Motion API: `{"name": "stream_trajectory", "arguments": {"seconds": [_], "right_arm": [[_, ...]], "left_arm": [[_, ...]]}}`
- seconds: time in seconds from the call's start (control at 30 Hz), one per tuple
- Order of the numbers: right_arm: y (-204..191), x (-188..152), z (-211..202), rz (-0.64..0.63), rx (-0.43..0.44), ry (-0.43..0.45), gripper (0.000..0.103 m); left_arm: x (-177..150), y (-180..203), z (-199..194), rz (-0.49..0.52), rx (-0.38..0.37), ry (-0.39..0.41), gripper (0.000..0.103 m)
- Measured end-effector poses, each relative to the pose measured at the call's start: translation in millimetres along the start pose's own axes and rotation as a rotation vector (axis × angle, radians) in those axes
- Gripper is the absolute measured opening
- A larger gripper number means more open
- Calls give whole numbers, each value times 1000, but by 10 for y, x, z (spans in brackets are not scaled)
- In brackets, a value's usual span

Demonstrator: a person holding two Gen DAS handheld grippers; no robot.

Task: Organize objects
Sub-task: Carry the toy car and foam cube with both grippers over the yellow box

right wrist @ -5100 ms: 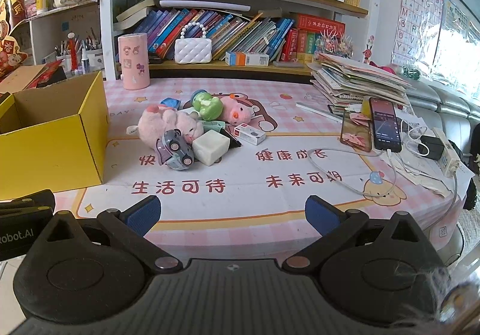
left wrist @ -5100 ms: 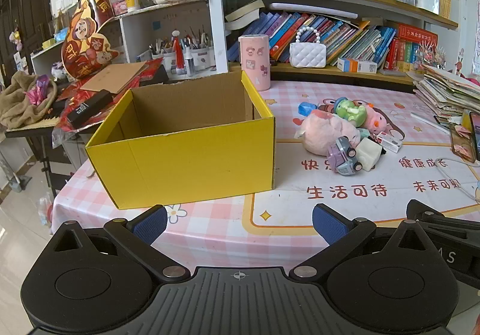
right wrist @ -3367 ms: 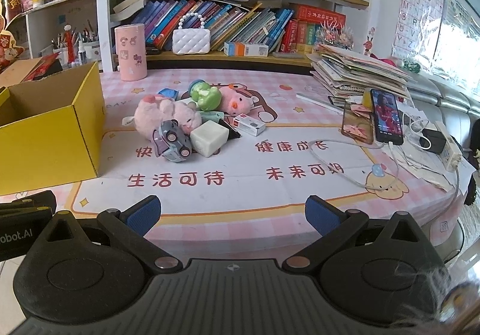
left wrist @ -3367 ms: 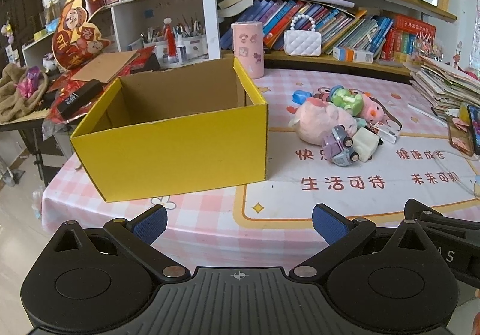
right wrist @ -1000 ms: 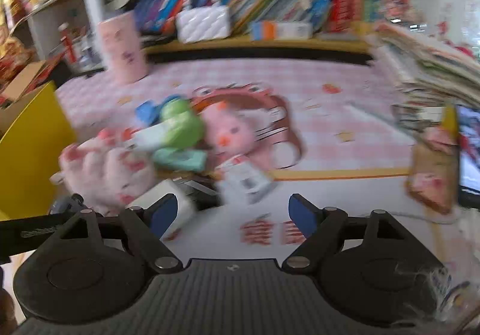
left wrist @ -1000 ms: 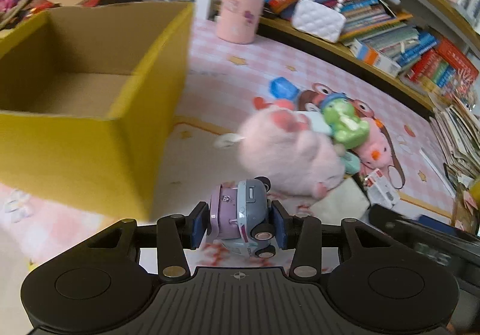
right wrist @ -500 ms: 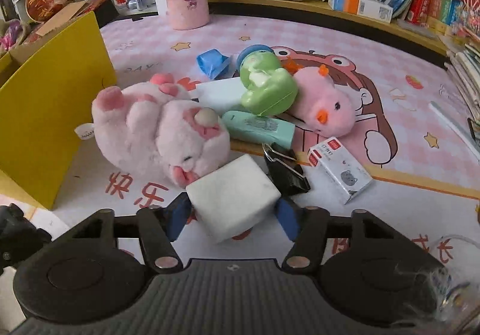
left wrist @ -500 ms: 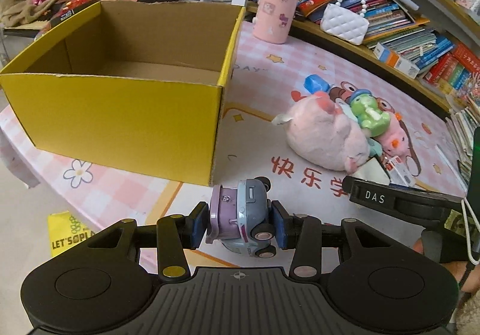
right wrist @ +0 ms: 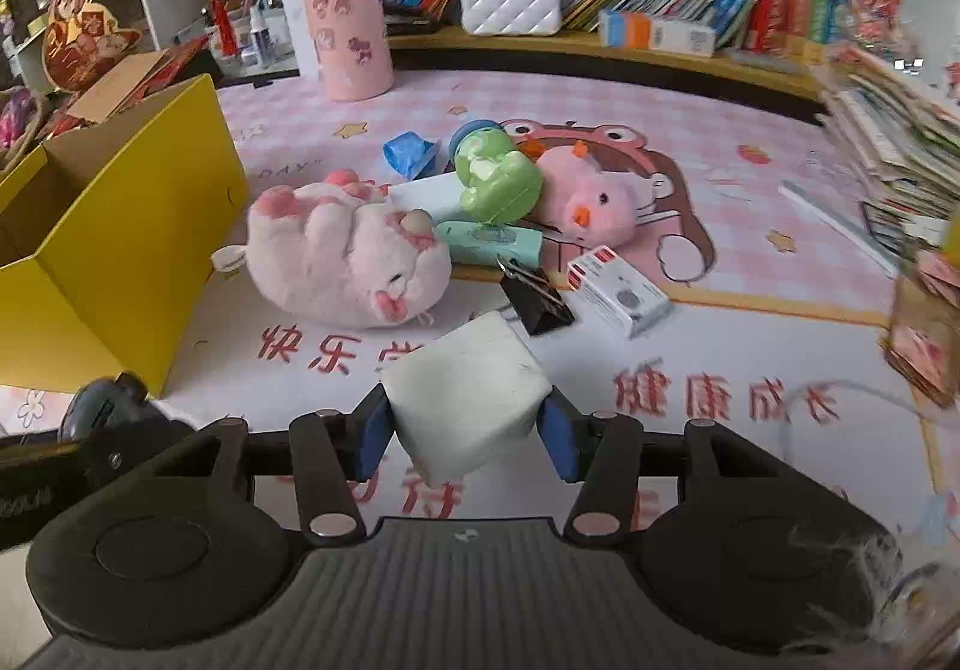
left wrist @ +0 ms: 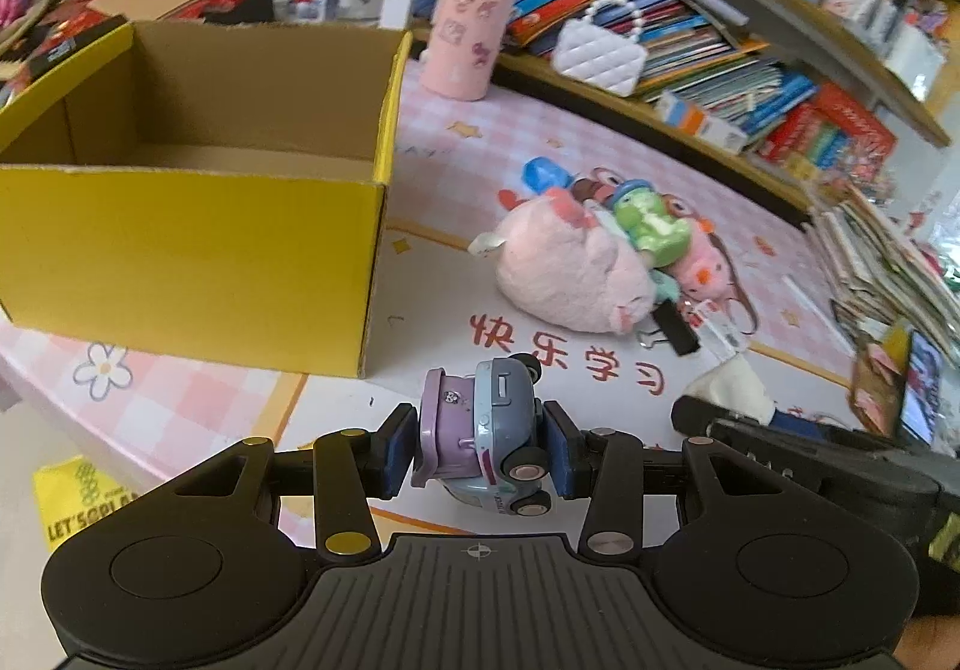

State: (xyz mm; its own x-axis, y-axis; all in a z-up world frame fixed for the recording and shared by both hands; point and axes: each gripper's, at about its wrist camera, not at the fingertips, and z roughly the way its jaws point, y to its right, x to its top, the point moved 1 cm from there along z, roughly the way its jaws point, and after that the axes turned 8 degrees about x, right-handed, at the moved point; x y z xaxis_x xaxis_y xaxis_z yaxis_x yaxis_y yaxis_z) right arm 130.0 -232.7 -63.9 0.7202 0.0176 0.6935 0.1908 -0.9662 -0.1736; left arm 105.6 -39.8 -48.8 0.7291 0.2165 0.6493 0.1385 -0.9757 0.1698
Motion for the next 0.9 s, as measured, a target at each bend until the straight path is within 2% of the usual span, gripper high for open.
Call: {"name": "stream_trajectory", "arguments": {"seconds": [0.13, 0.33, 0.7, 0.9], "right_arm": [[-216, -104, -203, 18, -42, 40, 49], [-682, -313, -433, 27, -61, 71, 49], [-1564, -821, -530, 18, -9, 40, 49], [-2003, -932, -527, -25, 51, 27, 49]], "left_arm": [[-39, -194, -170, 23, -28, 29, 43], [-130, -685, -445, -1, -25, 52, 42], [-408, -1528, -853, -16, 21, 47, 42], [-454, -1857, -1022, -47, 55, 69, 43]]}}
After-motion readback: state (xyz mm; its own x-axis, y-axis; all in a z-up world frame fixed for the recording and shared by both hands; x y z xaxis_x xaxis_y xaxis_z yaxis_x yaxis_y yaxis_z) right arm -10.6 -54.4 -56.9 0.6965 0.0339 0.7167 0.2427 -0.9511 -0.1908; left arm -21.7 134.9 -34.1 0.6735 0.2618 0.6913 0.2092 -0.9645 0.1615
